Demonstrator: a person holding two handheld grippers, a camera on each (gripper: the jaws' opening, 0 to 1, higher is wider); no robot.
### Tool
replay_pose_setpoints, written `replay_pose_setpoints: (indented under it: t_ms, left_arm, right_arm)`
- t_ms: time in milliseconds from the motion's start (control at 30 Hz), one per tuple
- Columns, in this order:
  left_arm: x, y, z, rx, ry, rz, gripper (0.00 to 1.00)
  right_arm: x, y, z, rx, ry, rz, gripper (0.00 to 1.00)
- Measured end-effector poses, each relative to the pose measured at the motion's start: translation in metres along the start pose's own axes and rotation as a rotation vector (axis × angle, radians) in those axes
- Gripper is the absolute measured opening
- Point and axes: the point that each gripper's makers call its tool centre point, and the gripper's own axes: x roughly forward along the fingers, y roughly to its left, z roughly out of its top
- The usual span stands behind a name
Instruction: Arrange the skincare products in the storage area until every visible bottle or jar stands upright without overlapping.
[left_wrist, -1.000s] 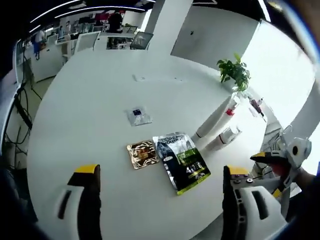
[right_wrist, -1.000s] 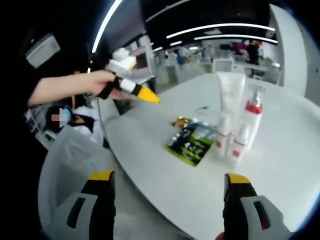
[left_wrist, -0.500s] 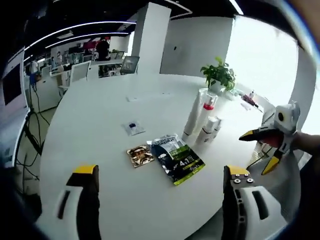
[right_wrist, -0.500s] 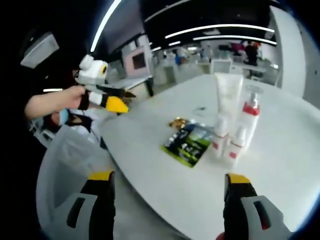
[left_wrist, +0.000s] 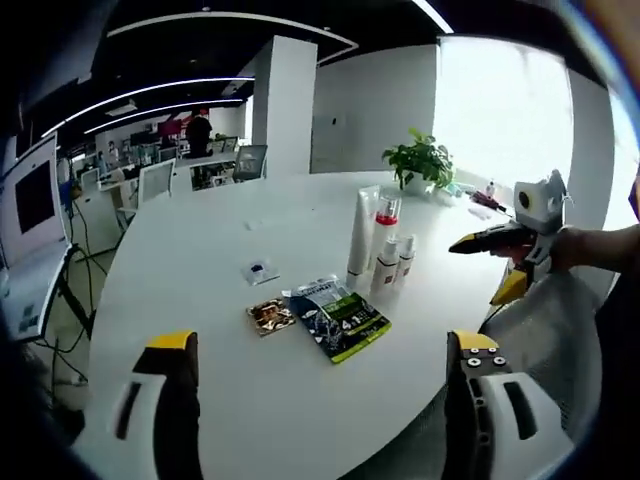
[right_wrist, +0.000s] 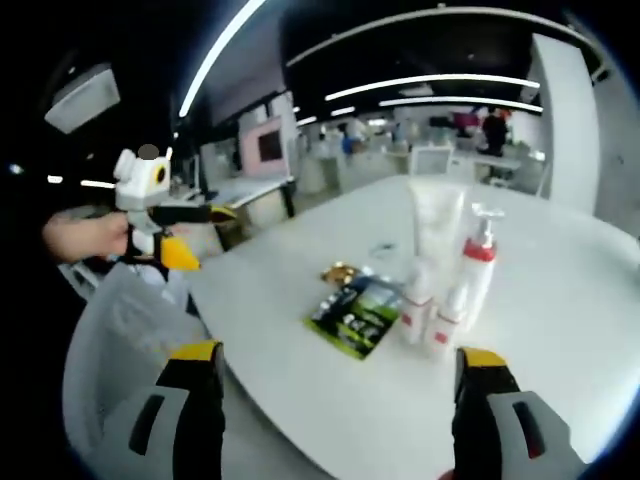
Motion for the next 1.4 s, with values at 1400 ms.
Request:
replay_pose_setpoints:
  t_ms: [1400]
  left_arm:
    - [0.014, 0.008, -0.013, 0.016, 0.066, -0.01, 0.95]
  right_arm:
    - [0.021, -0.032, -0.013, 0.003, 0.072, -0.101, 0.97]
